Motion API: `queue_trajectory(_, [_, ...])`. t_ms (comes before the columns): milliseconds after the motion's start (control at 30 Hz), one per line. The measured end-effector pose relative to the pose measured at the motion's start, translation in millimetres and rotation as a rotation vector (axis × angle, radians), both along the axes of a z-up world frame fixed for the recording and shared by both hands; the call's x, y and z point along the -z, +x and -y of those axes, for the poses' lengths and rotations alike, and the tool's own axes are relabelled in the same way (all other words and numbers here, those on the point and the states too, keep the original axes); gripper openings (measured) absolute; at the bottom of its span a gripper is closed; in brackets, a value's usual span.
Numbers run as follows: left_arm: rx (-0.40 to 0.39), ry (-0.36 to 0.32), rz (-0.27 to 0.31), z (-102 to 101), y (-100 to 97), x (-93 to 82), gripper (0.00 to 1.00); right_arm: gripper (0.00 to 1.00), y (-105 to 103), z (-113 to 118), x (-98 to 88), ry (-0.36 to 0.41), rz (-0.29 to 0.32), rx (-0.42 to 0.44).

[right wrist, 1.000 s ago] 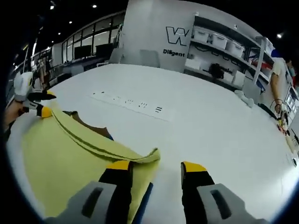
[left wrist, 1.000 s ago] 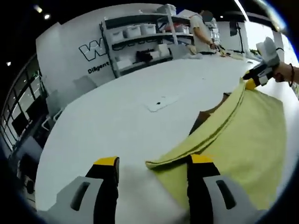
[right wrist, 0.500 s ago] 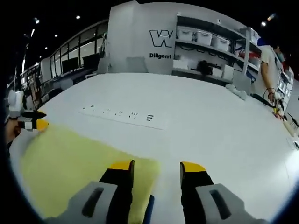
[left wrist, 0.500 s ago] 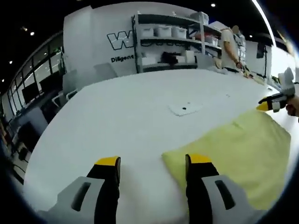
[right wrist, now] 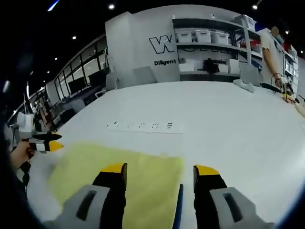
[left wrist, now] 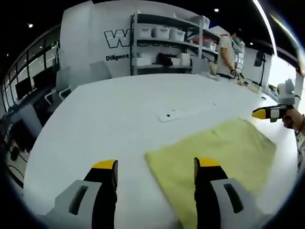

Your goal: Fold the garment on the visible template until the final outline fits inside the template.

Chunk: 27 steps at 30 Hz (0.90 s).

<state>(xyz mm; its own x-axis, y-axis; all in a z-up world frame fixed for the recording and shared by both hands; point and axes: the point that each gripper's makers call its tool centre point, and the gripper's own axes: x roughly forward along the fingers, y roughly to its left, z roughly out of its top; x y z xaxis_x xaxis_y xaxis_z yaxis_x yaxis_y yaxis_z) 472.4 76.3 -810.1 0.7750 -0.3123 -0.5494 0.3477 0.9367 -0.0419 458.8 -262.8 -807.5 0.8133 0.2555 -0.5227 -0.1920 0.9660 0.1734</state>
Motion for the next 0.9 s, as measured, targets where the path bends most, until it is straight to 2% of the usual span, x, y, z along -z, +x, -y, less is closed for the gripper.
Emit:
queue_trajectory(200, [0.035,-0.011,-0.014,6.9,-27.6,-2.0,0.65,0.53,-30.2,-7.1,1.4,-0.001,-0.023,-0.048])
queue_trajectory(367, [0.076,0.005,-0.028,8.5,-45.5,-0.2,0.66,0.53,-54.4,-6.1,3.7,0.038,-0.041,-0.055])
queue_trajectory(533, [0.101,0.000,-0.035,10.0,-62.0,-1.8,0.66,0.52,-75.4,-6.1,8.7,0.002,-0.054,-0.083])
queue_trajectory(667, [0.125,-0.035,-0.041,12.8,-80.3,-2.1,0.65,0.51,-92.1,-9.9,12.4,-0.002,-0.070,-0.109])
queue_trajectory(900, [0.126,-0.053,-0.058,14.7,-96.7,3.1,0.60,0.49,-112.3,-17.7,18.8,-0.040,-0.086,-0.167])
